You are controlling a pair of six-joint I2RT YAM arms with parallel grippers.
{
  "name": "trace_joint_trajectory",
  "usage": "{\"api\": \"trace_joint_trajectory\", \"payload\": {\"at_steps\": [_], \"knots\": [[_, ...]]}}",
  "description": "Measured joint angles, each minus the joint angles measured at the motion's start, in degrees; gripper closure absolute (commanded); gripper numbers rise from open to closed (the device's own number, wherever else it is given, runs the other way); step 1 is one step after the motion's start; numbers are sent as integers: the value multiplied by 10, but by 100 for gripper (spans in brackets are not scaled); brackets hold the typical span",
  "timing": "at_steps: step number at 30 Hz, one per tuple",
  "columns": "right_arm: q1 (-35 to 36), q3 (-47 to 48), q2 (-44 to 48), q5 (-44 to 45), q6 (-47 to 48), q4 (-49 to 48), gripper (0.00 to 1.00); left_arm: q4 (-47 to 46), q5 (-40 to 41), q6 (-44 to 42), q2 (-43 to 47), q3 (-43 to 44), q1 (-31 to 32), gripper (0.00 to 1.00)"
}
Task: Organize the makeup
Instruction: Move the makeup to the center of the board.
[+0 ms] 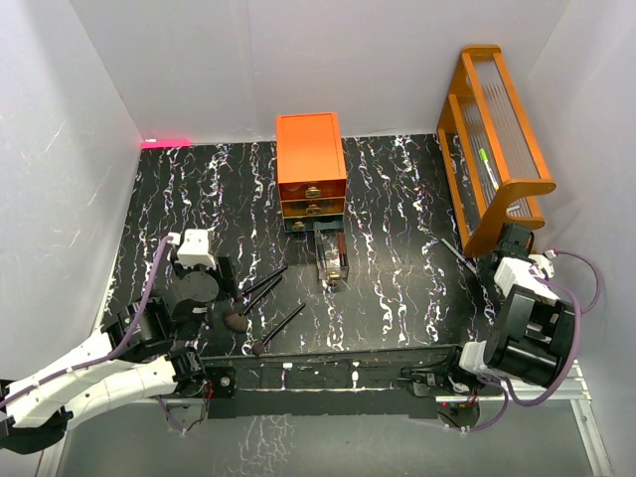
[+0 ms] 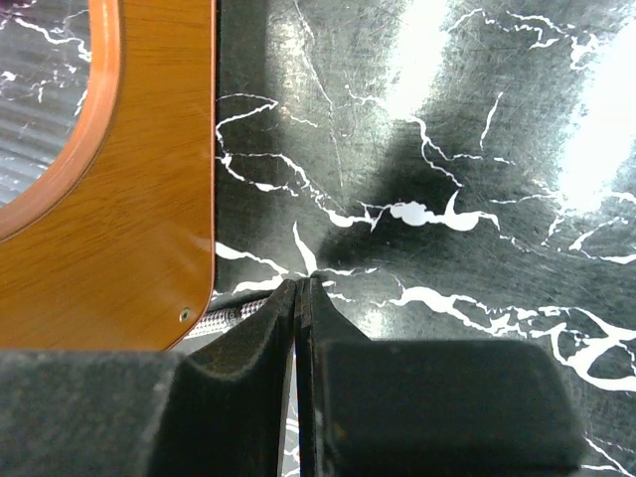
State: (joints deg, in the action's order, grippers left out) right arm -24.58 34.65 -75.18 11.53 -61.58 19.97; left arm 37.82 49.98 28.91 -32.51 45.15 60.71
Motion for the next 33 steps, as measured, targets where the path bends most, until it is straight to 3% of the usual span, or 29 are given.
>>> {"api": "trace_joint_trajectory", "payload": {"at_steps": [20, 33], "knots": [[-10, -13, -53, -45, 31, -103, 92, 0, 4, 0, -15, -1, 0, 42], [-10, -100, 48, -143, 85, -119, 92, 0, 5, -4, -19, -1, 0, 42]]}}
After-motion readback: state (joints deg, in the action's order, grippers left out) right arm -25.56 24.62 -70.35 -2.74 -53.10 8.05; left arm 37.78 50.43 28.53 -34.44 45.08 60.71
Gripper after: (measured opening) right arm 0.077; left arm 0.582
